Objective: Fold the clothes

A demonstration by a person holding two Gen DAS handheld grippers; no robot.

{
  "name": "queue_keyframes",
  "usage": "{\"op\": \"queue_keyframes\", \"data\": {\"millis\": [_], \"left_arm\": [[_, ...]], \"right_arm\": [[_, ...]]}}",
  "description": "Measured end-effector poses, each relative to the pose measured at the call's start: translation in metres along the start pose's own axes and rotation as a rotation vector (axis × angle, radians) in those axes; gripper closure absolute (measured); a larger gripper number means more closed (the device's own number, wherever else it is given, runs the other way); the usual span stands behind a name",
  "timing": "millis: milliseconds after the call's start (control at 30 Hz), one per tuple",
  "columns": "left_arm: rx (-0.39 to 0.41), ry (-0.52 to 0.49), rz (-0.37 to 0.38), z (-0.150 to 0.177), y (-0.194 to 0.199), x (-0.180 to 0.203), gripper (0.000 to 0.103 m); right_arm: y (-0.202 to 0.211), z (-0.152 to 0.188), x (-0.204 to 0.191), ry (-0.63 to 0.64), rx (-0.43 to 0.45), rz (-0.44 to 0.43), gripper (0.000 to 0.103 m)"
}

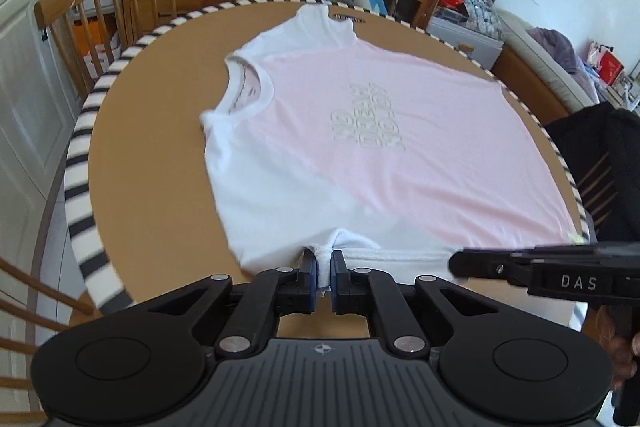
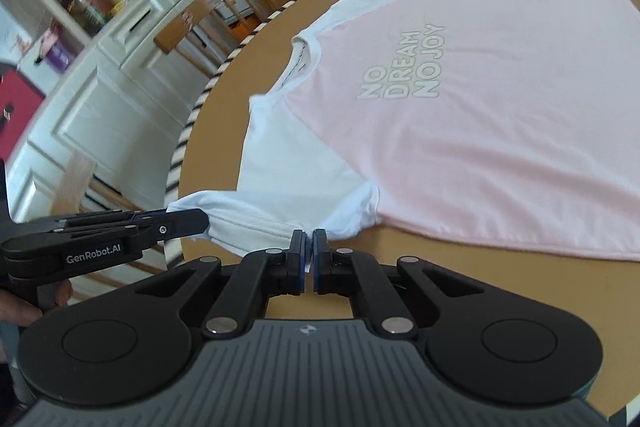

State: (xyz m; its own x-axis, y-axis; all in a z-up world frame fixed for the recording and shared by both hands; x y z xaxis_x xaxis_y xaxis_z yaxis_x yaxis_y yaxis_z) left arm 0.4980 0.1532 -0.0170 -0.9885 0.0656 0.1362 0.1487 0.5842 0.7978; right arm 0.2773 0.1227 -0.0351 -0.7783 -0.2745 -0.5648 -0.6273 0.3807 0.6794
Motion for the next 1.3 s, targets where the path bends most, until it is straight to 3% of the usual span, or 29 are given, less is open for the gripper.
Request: {"op": "queue_keyframes", "data": {"millis": [233, 433, 467, 500, 533, 600, 633, 767, 900, 1000, 1033, 1167, 1300], "left_arm": [[-0.050, 0.031, -0.016, -0.073, -0.071, 0.020, 0.095], [-0.130, 0.038, -0.050, -0.111, -0.144, 0.023, 0.094], [-0.137, 0.039, -0.058, -0.115, -0.153, 0.022, 0.089], [-0.131, 0.043, -0.074, -0.120, -0.159, 0.019, 0.077], [-0.121, 0.048, -0.093, -0.125, -0.164, 0.016, 0.072], [-0.071, 0.065, -0.119, -0.134, -0.162, 0.007, 0.065], [-0.044, 0.074, -0.123, -0.138, -0.156, 0.003, 0.064], [0.047, 0.023, -0.106, -0.130, -0.126, 0.000, 0.063], [-0.008, -0.109, -0.014, -0.096, -0.131, 0.018, 0.063], [-0.030, -0.183, 0.041, -0.079, -0.155, 0.030, 0.063], [-0.030, -0.189, 0.049, -0.078, -0.164, 0.031, 0.063], [0.031, -0.115, 0.088, -0.091, -0.179, 0.021, 0.062], [0.044, -0.078, 0.076, -0.105, -0.195, 0.010, 0.061]], "right_arm": [[-0.033, -0.065, 0.041, -0.098, -0.023, 0.006, 0.099], [-0.077, -0.105, 0.078, -0.171, -0.063, 0.009, 0.094], [-0.083, -0.110, 0.083, -0.184, -0.068, 0.010, 0.091], [-0.087, -0.114, 0.089, -0.193, -0.063, 0.018, 0.083], [-0.090, -0.118, 0.094, -0.200, -0.056, 0.029, 0.072], [-0.086, -0.123, 0.099, -0.155, -0.020, 0.036, 0.069], [-0.083, -0.125, 0.101, -0.129, -0.001, 0.038, 0.071], [-0.074, -0.120, 0.083, 0.101, 0.027, -0.001, 0.081], [-0.095, -0.098, 0.053, 0.289, -0.045, -0.048, 0.082], [-0.121, -0.094, 0.050, 0.301, -0.056, 0.015, 0.082], [-0.126, -0.095, 0.051, 0.291, -0.049, 0.060, 0.089], [-0.115, -0.105, 0.063, 0.138, 0.019, 0.129, 0.085], [-0.121, -0.102, 0.059, 0.156, 0.020, 0.218, 0.088]]}}
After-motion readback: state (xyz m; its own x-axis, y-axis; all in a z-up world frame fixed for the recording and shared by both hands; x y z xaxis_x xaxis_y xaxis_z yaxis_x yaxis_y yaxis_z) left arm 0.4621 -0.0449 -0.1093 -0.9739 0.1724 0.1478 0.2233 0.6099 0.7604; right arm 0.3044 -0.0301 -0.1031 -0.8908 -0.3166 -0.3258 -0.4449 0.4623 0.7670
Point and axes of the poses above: each gripper's, at about its wrist camera, not at the fingertips, and y roughly against the way its jaws point, x to its right, z to its underside, the point moved 2 cm from there along -y, roughly the way its jaws point, and after that the axes turned 4 degrees about -z, right-handed, at the moved point
